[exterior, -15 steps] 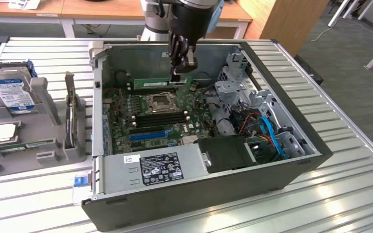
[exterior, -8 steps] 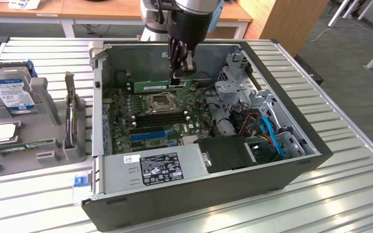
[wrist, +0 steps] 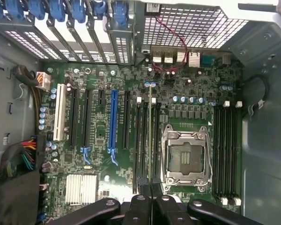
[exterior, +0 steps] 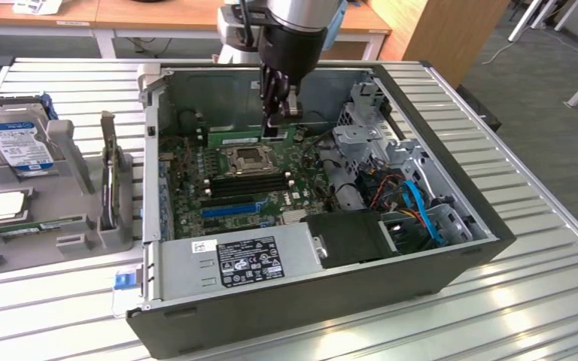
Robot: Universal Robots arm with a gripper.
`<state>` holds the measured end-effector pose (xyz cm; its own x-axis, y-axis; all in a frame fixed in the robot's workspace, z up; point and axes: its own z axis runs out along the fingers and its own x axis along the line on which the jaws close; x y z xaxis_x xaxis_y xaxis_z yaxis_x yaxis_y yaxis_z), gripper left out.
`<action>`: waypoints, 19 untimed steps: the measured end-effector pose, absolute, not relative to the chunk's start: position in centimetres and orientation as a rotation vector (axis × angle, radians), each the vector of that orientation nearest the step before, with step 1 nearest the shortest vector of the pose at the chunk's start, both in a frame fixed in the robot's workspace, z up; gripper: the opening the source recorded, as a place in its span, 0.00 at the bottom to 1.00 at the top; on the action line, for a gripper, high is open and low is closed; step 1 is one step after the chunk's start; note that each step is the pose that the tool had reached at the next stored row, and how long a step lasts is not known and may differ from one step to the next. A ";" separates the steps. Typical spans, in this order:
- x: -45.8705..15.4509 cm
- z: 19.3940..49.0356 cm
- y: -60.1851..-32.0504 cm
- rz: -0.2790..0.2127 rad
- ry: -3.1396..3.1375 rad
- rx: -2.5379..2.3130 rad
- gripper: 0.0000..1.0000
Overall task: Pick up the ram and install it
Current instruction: 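Pick up the ram and move it above insertion slot, then insert the ram into the slot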
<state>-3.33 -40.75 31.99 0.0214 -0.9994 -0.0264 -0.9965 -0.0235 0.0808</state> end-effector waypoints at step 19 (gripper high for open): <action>-3.3 31.4 -40.8 -0.117 -2.167 2.217 0.12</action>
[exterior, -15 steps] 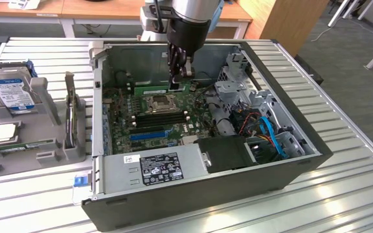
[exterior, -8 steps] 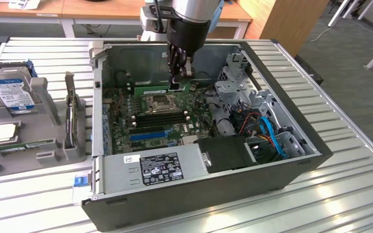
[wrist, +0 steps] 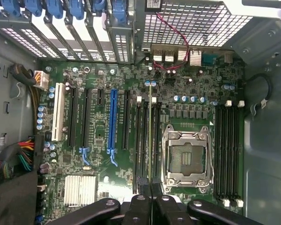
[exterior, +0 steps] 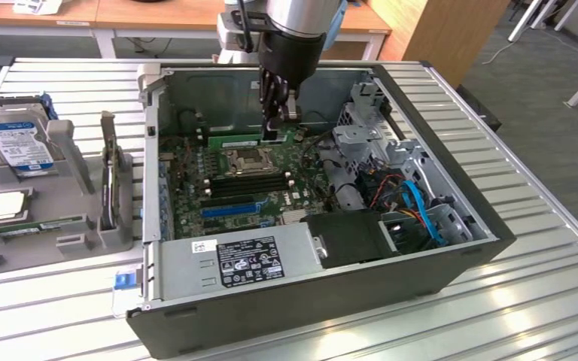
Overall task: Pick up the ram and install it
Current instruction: 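Insert the ram into the slot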
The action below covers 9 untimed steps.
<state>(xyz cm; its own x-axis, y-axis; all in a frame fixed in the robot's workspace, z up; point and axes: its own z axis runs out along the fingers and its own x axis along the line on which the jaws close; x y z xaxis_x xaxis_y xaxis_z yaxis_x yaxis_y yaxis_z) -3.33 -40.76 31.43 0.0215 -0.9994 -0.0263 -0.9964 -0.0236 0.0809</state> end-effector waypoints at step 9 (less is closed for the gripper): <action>-3.3 30.3 -40.8 -0.117 -2.167 2.217 0.12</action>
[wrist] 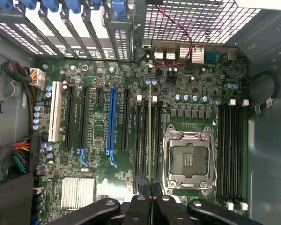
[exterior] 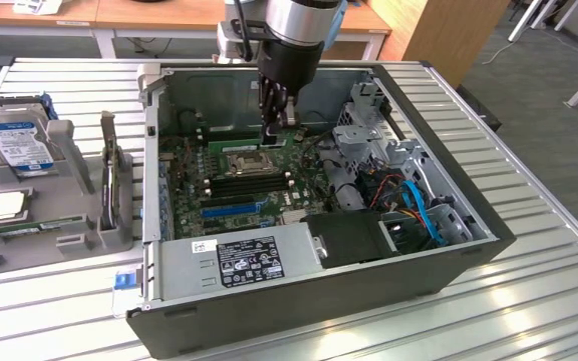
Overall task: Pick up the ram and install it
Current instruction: 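Insert the ram into the slot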
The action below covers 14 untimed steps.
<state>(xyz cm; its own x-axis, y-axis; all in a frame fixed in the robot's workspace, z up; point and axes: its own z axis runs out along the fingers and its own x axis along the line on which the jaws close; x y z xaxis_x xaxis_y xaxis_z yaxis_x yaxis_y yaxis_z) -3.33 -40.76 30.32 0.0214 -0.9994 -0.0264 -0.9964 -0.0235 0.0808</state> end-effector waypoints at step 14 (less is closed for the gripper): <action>-3.3 28.7 -40.8 -0.117 -2.167 2.216 0.12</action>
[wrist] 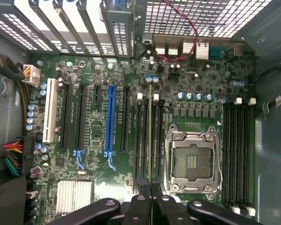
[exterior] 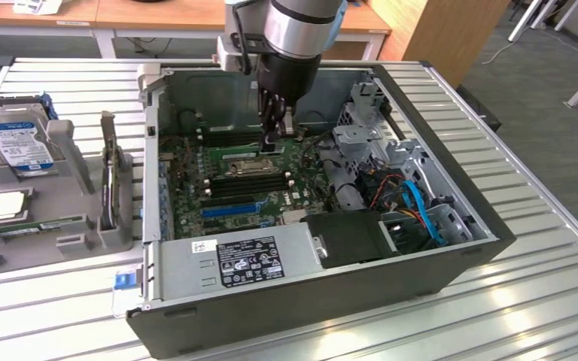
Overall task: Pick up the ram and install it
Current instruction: 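Insert the ram into the slot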
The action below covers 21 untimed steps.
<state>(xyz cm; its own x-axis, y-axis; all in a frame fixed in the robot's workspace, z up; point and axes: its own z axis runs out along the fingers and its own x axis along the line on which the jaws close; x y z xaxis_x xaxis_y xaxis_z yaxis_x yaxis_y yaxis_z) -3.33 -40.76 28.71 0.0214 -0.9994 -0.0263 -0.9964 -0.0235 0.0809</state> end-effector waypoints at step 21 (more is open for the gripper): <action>-3.3 26.2 -40.8 -0.117 -2.167 2.216 0.12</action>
